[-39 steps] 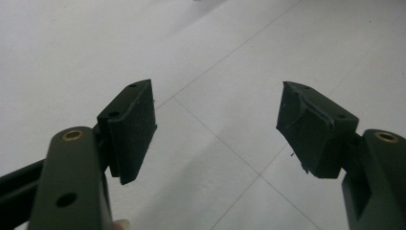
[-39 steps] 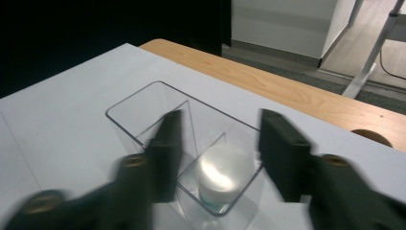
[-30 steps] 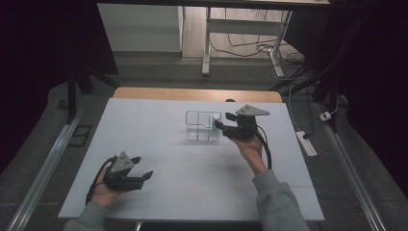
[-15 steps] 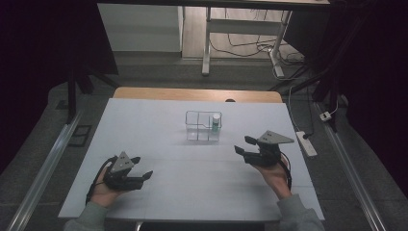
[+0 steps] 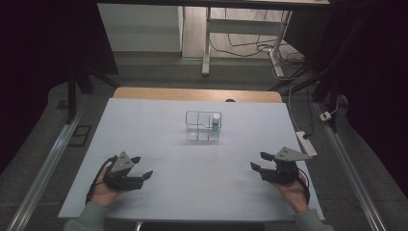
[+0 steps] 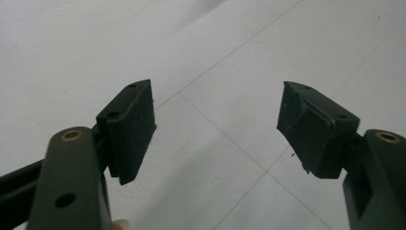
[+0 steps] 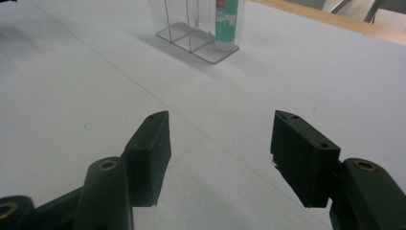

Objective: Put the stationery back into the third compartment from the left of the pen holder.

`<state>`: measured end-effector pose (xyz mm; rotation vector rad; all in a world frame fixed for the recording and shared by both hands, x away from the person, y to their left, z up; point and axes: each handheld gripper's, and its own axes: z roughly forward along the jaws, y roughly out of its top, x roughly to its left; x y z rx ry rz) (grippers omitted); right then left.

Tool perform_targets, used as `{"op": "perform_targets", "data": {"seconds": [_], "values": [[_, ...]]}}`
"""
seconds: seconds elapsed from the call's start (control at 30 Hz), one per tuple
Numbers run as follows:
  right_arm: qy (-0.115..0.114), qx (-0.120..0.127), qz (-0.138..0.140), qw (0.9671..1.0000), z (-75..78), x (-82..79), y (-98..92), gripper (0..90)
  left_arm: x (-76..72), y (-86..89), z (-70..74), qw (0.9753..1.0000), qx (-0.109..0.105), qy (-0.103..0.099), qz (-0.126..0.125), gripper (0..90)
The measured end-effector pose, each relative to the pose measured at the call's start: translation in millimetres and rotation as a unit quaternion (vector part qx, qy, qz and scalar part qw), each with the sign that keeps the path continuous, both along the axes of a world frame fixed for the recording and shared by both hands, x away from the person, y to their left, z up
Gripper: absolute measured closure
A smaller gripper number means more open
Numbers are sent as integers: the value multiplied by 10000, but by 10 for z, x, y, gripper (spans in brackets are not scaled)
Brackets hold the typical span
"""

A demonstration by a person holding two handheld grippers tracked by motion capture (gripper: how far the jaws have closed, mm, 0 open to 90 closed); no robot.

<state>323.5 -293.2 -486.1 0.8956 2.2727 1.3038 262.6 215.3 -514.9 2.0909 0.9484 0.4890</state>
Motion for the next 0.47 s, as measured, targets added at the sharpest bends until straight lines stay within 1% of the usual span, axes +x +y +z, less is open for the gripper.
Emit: {"op": "perform_targets", "data": {"seconds": [0.13,0.2,0.37,0.47], "values": [[34,-52,-5,10000,-31,-11,-28,378,4,0,21,10000,-24,-37,5,289],[20,-16,-16,10000,-36,-17,-33,377,7,4,23,10000,-34,-39,1,290],[40,-24,25,10000,-43,-26,-42,375,6,14,27,10000,-41,-52,14,290],[17,-96,50,9999,-45,-33,-36,373,9,7,28,10000,-23,-55,2,290]]}}
